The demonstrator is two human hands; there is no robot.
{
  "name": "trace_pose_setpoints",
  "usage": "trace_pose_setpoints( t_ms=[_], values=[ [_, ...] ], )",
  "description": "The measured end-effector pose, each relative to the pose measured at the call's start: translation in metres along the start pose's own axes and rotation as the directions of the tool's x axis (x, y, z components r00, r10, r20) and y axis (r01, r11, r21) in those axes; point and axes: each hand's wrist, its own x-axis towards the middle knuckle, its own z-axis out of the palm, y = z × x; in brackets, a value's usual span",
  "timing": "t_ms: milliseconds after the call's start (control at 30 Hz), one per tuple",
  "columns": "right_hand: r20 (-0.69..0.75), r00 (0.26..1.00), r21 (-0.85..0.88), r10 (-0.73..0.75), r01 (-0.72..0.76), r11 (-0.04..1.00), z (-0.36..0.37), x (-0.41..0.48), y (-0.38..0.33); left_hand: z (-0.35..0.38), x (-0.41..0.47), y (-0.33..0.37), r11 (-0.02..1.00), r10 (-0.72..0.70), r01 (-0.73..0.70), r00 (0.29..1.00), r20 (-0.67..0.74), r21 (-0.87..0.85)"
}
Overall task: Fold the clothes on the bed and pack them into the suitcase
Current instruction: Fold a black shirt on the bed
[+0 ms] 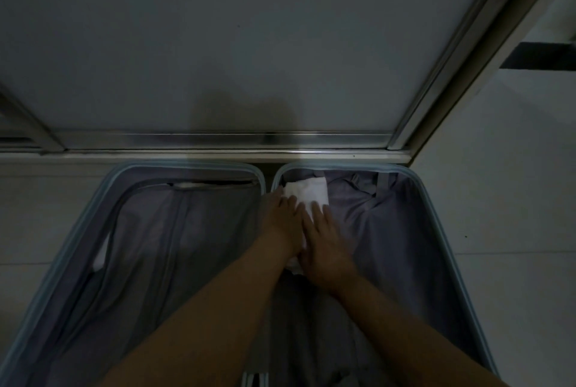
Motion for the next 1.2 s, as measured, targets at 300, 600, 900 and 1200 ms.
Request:
trace_pose_setpoints(
  t_ms=[300, 600, 900, 1200],
  values=[
    [0.109, 0.982, -0.106, 0.155, -0.143, 0.984, 0.020, -0.010, -0.023, -0.001, 0.024, -0.029, 1.000, -0.010, 0.009, 0.993, -0.114, -0.010],
    [0.080, 0.995, -0.271, 0.066, -0.042, 0.962, -0.001, 0.035, -0.018, 0.036, -0.005, -0.031, 0.576, -0.358, -0.084, 0.868, -0.344, -0.813],
    [0.188, 0.977, -0.239, 0.098, -0.052, 0.970, -0.022, 0.049, -0.032, 0.030, -0.045, -0.053, 0.502, -0.267, -0.071, 0.935, -0.232, -0.862],
    [-0.033, 0.986, 0.229, -0.164, 0.168, 0.959, -0.106, 0.050, -0.206, -0.007, -0.206, -0.165, 0.510, -0.580, 0.166, 0.791, -0.195, -0.844]
  ],
)
